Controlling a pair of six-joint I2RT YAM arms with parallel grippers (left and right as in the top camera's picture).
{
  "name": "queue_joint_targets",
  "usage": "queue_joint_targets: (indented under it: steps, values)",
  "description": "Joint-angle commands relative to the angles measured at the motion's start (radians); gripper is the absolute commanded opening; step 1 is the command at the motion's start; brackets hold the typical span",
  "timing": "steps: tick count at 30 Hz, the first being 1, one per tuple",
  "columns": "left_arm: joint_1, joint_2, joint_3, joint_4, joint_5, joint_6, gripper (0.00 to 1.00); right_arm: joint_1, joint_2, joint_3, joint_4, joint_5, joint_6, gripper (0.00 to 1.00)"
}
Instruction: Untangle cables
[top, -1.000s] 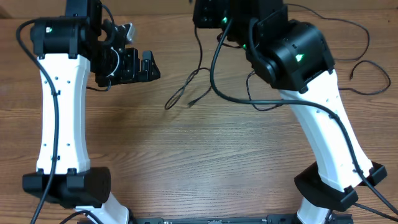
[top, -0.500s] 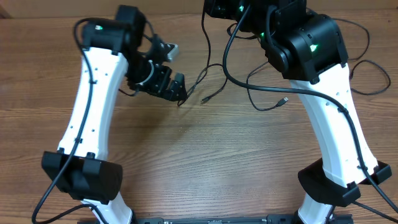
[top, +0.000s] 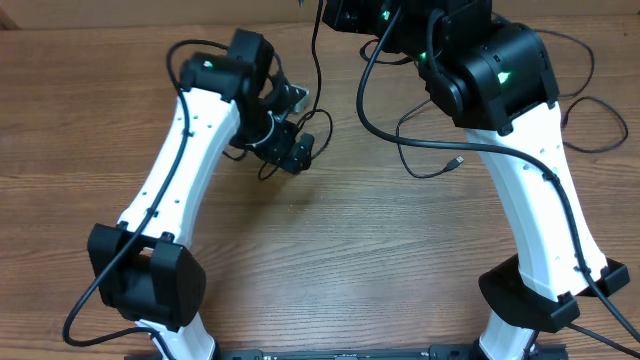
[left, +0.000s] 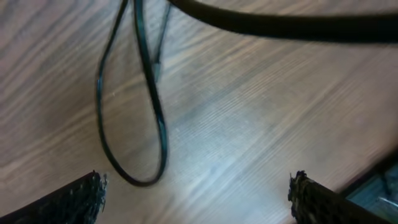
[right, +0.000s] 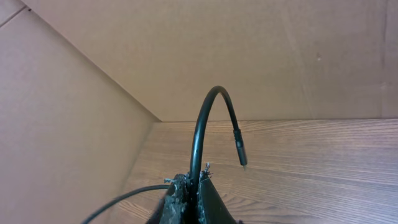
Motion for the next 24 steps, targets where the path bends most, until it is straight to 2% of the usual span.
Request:
queue_joint_targets:
  steps: [1, 3, 10, 14, 24]
  values:
    - [-0.021, 0.014, -0.055, 0.06, -0.151, -0.092, 0.95, -0.001, -0.016, 0.018, 0.005, -0.016, 0.004, 0.04]
    - [-0.022, 0.014, -0.068, 0.092, -0.19, -0.119, 0.85, -0.001, -0.016, 0.018, 0.003, -0.016, 0.004, 0.04]
    - [-0.024, 0.014, -0.072, 0.151, -0.153, -0.108, 0.74, -0.001, -0.016, 0.018, -0.007, -0.017, 0.004, 0.04]
    - [-0.024, 0.014, -0.075, 0.153, -0.06, -0.065, 0.74, -0.001, -0.016, 0.018, -0.007, -0.016, 0.005, 0.04]
    - [-0.025, 0.015, -0.076, 0.162, -0.055, -0.064, 0.75, -0.001, -0.016, 0.018, -0.001, -0.016, 0.005, 0.04]
